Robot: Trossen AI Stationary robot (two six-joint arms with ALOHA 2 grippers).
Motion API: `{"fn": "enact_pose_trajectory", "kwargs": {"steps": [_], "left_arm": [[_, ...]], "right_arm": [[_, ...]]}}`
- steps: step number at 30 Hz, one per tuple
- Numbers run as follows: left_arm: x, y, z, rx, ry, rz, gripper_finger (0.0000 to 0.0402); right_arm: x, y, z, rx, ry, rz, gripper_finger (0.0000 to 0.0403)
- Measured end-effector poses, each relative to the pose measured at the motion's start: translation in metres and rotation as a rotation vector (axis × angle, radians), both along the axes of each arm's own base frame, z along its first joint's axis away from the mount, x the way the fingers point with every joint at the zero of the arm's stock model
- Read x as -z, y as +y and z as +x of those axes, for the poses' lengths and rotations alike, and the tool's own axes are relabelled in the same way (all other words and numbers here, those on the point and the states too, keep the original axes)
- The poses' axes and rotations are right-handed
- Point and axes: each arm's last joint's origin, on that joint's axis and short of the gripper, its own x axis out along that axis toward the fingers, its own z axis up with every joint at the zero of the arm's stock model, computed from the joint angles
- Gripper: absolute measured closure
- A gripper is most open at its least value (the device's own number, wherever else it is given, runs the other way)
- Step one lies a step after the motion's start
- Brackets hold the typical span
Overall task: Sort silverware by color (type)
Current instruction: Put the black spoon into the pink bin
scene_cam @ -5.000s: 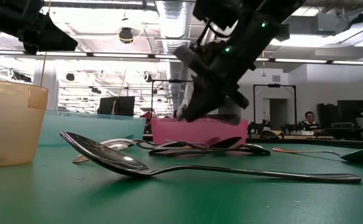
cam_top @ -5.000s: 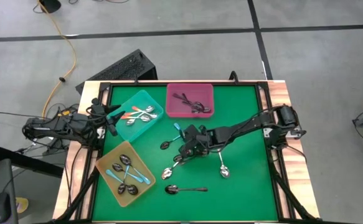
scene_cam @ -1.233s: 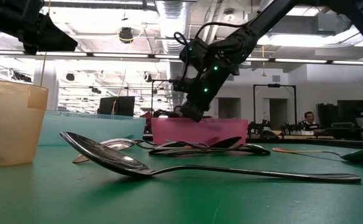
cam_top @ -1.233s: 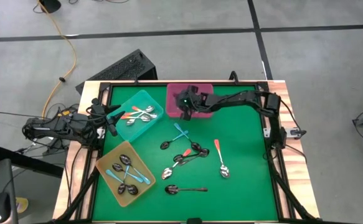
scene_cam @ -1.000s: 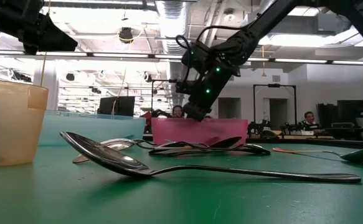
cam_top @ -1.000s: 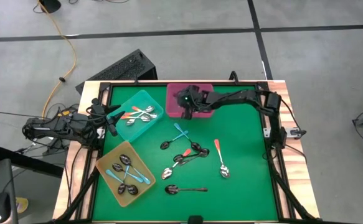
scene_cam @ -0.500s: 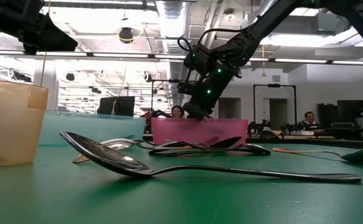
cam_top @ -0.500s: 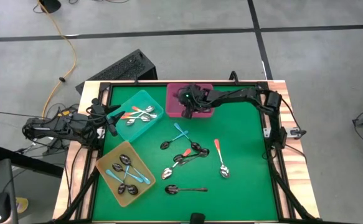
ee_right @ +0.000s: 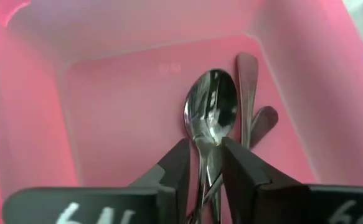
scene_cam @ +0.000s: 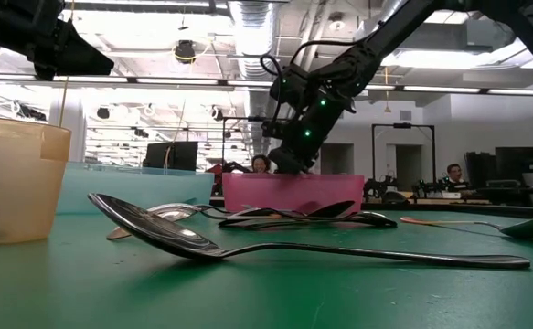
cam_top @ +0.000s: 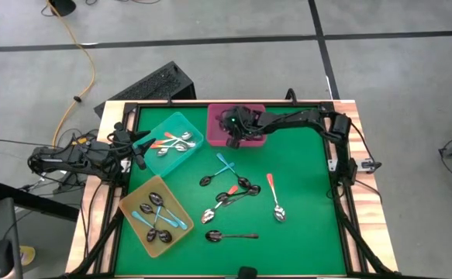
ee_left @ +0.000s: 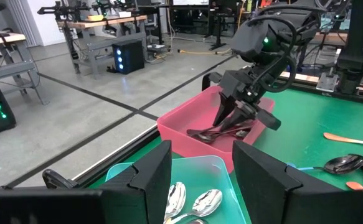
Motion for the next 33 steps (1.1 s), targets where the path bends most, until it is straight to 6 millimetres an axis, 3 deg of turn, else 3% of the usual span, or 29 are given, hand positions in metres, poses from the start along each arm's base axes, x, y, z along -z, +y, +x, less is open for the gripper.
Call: {"fn": "enact_pose_trajectory", "kwargs": {"steps": [3, 7, 23, 27, 33], "left_arm": [[0.0, 0.0, 0.0, 0.0, 0.0, 0.0, 0.0243], [0.0, 0.0, 0.0, 0.0, 0.0, 0.0, 0.0243], [0.0, 0.0, 0.0, 0.001, 0.0, 0.0, 0.0243], [0.0, 0.0, 0.0, 0.001, 0.0, 0.0, 0.0243], [0.0, 0.0, 0.0, 0.001, 0.0, 0.0, 0.0243]], "right_arm": [[-0.007, 0.002, -0.002, -0.005, -0.005, 0.003, 0.0286], [-0.031, 0.008, -0.008, -0.022, -0.028, -0.012, 0.028], [-0.153, 0.035, -0.064, -0.029, -0.258, -0.077, 0.028], [-0.164, 0.044, -0.068, -0.024, -0.307, -0.062, 0.028], [-0.165, 0.061, -0.063, -0.071, -0.315, -0.047, 0.028]]}}
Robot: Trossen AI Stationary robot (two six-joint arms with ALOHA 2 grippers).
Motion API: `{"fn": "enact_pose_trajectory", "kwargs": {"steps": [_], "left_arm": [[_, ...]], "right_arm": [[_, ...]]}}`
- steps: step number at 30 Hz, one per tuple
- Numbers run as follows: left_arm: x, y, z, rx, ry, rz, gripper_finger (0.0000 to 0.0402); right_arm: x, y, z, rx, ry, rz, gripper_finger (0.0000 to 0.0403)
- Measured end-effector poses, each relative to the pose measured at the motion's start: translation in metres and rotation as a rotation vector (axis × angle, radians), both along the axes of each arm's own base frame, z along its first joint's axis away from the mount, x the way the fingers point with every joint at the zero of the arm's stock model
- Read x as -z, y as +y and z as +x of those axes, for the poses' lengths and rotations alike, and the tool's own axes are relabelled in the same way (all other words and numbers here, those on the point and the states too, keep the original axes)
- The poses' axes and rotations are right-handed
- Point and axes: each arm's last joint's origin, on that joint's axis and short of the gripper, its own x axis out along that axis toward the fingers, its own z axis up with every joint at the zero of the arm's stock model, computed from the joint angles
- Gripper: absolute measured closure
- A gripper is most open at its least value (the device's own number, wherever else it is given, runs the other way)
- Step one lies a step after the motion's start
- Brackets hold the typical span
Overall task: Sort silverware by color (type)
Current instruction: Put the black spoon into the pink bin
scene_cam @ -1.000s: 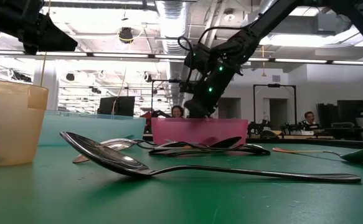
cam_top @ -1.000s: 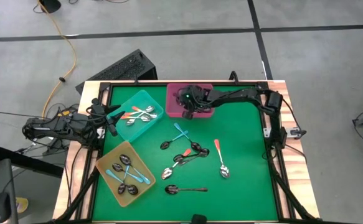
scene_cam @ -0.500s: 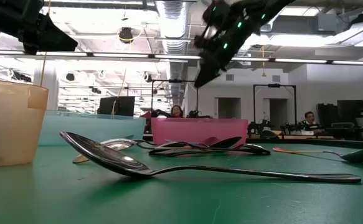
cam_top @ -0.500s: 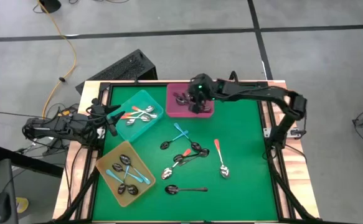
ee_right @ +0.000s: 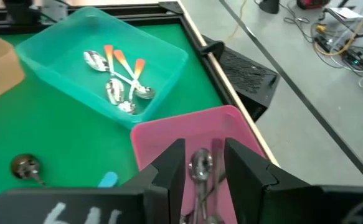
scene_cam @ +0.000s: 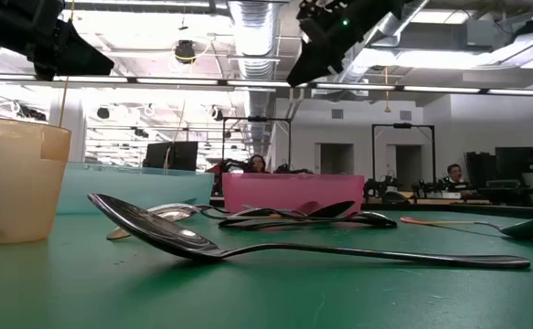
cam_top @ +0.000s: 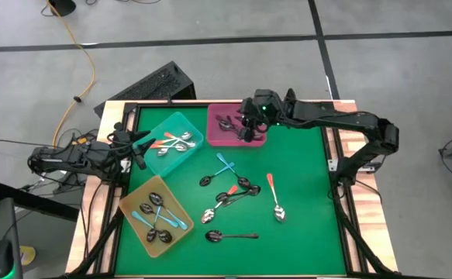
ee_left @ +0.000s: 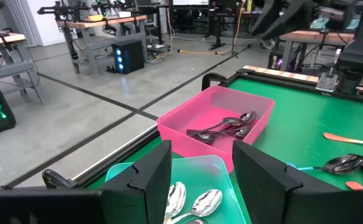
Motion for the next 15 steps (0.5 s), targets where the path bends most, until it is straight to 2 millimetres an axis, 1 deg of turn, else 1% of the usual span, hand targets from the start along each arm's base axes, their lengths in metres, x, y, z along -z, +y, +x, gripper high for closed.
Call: {"fn": "enact_pose_trajectory", "kwargs": {"steps": [4, 15], "left_arm": [[0.0, 0.0, 0.0, 0.0, 0.0, 0.0, 0.0243], [0.0, 0.0, 0.0, 0.0, 0.0, 0.0, 0.0243]], "right_arm": [[0.0, 0.011, 0.003, -0.034, 0.0, 0.0, 0.028], [0.003, 0.033, 0.008, -0.07, 0.011, 0.044, 0.0281]]}}
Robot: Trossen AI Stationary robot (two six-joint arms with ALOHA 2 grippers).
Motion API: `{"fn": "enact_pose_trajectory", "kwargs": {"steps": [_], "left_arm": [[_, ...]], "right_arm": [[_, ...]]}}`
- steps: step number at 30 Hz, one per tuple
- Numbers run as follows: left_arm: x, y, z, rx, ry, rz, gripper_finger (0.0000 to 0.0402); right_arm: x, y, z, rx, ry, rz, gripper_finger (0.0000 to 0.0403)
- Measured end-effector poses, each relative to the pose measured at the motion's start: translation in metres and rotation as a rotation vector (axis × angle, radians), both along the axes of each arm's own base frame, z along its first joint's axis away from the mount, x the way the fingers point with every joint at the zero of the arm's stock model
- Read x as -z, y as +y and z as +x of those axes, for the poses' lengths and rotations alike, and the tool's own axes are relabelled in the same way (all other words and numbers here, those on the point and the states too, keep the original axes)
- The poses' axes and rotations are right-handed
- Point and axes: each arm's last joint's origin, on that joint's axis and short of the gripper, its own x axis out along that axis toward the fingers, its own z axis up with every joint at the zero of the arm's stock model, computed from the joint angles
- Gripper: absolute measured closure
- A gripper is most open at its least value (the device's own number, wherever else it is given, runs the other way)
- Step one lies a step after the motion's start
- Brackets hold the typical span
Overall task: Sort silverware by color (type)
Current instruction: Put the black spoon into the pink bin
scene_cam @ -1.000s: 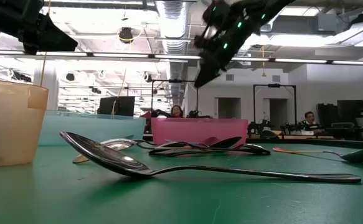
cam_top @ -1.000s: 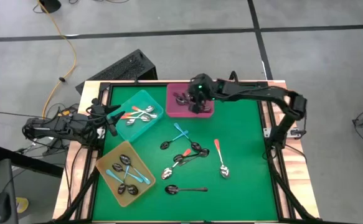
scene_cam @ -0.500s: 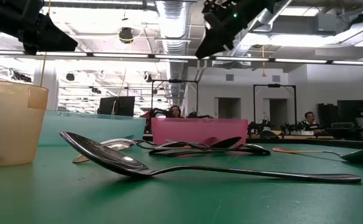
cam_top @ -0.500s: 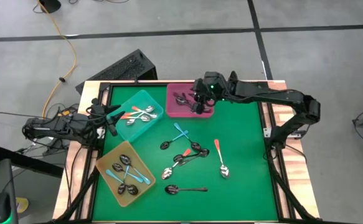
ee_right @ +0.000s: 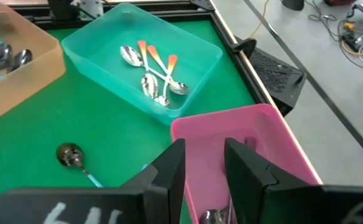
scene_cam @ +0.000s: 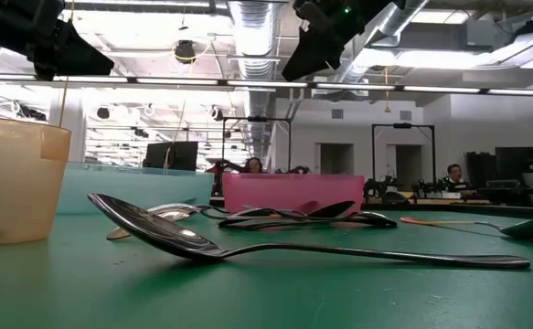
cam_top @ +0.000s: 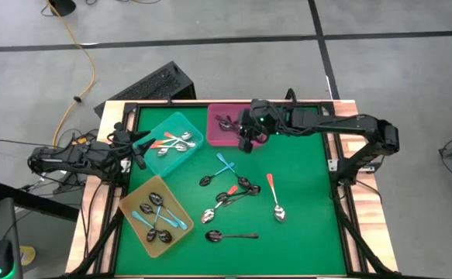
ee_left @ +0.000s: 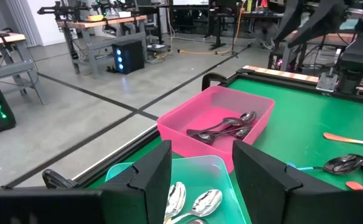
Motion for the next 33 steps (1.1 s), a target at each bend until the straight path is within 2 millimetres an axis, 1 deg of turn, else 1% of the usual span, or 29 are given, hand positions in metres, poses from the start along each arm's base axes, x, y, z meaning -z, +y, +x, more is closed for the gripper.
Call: {"fn": "enact_pose_trajectory", "kwargs": {"steps": [4, 7, 9, 11, 13, 16, 19, 21, 23, 24, 25, 28, 30, 32, 33], "left_arm": [[0.0, 0.0, 0.0, 0.0, 0.0, 0.0, 0.0243], [0.0, 0.0, 0.0, 0.0, 0.0, 0.0, 0.0243], [0.0, 0.0, 0.0, -0.001, 0.0, 0.0, 0.0243], [0.0, 0.0, 0.0, 0.0, 0.0, 0.0, 0.0243], [0.0, 0.0, 0.0, 0.0, 0.0, 0.0, 0.0243], [0.0, 0.0, 0.0, 0.0, 0.0, 0.0, 0.0243], [0.0, 0.0, 0.0, 0.0, 0.0, 0.0, 0.0243], [0.0, 0.0, 0.0, 0.0, 0.0, 0.0, 0.0243], [0.0, 0.0, 0.0, 0.0, 0.0, 0.0, 0.0243], [0.0, 0.0, 0.0, 0.0, 0.0, 0.0, 0.0243], [0.0, 0.0, 0.0, 0.0, 0.0, 0.0, 0.0243], [0.0, 0.0, 0.0, 0.0, -0.001, 0.0, 0.0243], [0.0, 0.0, 0.0, 0.0, 0.0, 0.0, 0.0243], [0.0, 0.0, 0.0, 0.0, 0.0, 0.0, 0.0243], [0.0, 0.0, 0.0, 0.001, 0.0, -0.001, 0.0243]], "right_arm": [[0.002, 0.005, 0.006, -0.033, -0.008, -0.027, 0.0281], [0.004, 0.005, 0.014, -0.068, -0.033, -0.08, 0.0281], [0.007, 0.004, 0.014, -0.081, -0.005, -0.098, 0.0281], [0.008, 0.003, 0.019, -0.077, -0.027, -0.102, 0.0281], [0.009, 0.002, 0.021, -0.033, -0.061, -0.043, 0.0281], [0.01, 0.001, 0.026, 0.044, -0.146, 0.092, 0.0281], [0.011, 0.005, 0.032, 0.023, -0.207, 0.198, 0.0281], [0.01, 0.011, 0.037, -0.049, -0.246, 0.224, 0.0281], [0.008, 0.018, 0.043, -0.129, -0.279, 0.189, 0.0281], [0.009, 0.022, 0.044, -0.16, -0.268, 0.161, 0.0281], [0.011, 0.027, 0.046, -0.195, -0.256, 0.124, 0.0281], [0.024, 0.042, 0.063, -0.31, -0.258, -0.013, 0.0281], [0.036, 0.052, 0.068, -0.364, -0.218, -0.058, 0.0281], [0.036, 0.063, 0.081, -0.399, -0.323, -0.105, 0.0281], [0.036, 0.067, 0.082, -0.406, -0.341, -0.104, 0.0281]]}}
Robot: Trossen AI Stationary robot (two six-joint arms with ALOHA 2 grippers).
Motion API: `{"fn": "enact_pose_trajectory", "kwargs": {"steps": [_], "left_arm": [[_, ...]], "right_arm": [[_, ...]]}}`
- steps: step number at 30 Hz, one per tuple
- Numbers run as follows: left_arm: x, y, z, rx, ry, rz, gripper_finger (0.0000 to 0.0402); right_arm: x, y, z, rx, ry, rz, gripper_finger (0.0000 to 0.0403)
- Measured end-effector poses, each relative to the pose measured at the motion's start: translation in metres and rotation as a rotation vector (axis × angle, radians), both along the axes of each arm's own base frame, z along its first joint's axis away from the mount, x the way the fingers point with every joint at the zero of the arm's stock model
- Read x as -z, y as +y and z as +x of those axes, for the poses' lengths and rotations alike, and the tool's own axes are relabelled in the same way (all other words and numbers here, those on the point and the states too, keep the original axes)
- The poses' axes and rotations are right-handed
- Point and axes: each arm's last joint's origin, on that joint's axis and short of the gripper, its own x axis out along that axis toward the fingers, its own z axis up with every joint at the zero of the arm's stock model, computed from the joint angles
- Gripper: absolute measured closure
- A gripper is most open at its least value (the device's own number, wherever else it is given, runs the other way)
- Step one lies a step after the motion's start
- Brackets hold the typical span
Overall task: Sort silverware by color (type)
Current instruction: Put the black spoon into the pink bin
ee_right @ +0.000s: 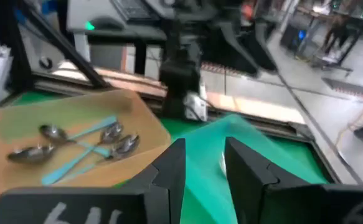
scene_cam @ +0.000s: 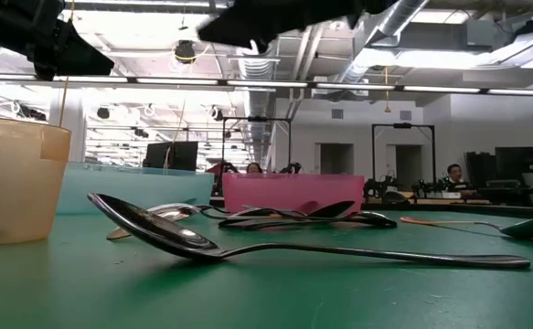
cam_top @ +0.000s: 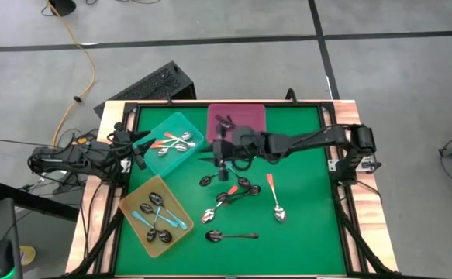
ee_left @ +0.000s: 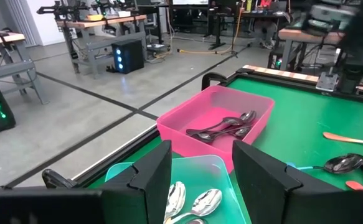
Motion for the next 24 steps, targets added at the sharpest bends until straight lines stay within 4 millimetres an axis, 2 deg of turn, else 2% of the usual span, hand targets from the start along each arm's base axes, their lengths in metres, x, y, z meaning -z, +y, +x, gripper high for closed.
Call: {"fn": "enact_pose_trajectory", "kwargs": {"steps": [6, 9, 12, 15, 22, 24], "left_arm": [[0.001, 0.0, 0.0, 0.003, 0.007, -0.006, 0.0243], [0.002, 0.0, 0.0, 0.013, 0.013, -0.009, 0.0243], [0.002, 0.0, 0.0, 0.018, 0.017, -0.01, 0.0243], [0.002, 0.0, 0.0, 0.021, 0.017, -0.011, 0.0243], [0.002, 0.0, 0.0, 0.021, 0.015, -0.013, 0.0243], [0.002, 0.0, 0.0, 0.021, 0.016, -0.013, 0.0243]], "right_arm": [[-0.018, 0.016, -0.002, -0.025, 0.02, 0.036, 0.0281], [-0.017, 0.018, -0.005, -0.013, 0.052, 0.055, 0.0281], [-0.015, 0.018, -0.005, 0.024, 0.069, 0.15, 0.0281], [-0.018, 0.021, -0.006, 0.04, 0.061, 0.241, 0.0281], [-0.041, 0.04, -0.013, -0.022, -0.046, 0.258, 0.0281], [-0.042, 0.047, -0.014, -0.039, -0.041, 0.257, 0.0281]]}}
